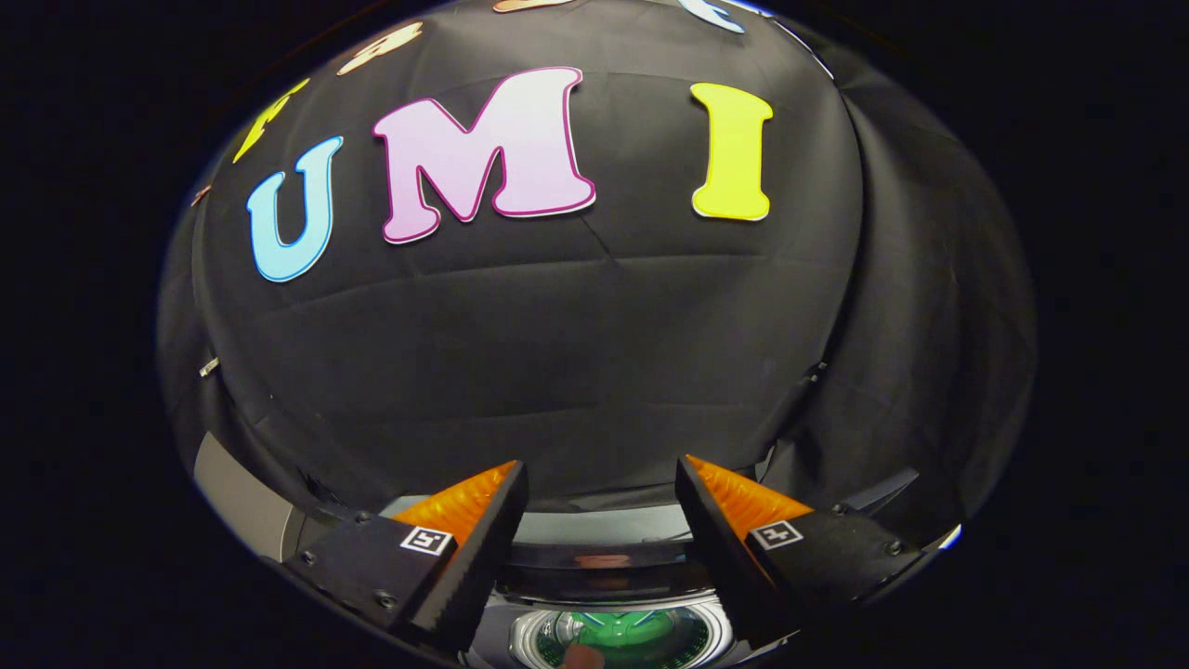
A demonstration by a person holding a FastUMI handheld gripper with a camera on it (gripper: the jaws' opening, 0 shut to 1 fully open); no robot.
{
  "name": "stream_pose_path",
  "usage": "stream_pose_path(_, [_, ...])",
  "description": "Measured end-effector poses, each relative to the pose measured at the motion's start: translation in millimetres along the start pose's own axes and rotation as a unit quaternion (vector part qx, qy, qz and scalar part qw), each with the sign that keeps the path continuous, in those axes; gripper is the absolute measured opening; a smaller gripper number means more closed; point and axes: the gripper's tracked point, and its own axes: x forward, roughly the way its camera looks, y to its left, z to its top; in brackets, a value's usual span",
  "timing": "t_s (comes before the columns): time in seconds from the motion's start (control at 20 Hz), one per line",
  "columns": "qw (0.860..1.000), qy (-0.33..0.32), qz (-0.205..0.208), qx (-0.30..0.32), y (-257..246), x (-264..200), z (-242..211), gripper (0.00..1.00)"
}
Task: Put the clothes into the washing machine and then close the washing machine lid.
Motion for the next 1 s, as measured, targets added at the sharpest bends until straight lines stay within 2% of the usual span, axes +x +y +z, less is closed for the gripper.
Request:
stream_pose_path(0.2, [1.0,-0.005,-0.011,-0.015,-1.5,-1.3,-1.7,1.0])
stream_pose_path(0.5, [1.0,-0.024,0.007,-0.018,-1.6,-23.2,-9.0,1.0])
stream_pose_path(1.0, [0.999,-0.038,0.012,-0.026,-0.2,-56.0,-26.2,1.0])
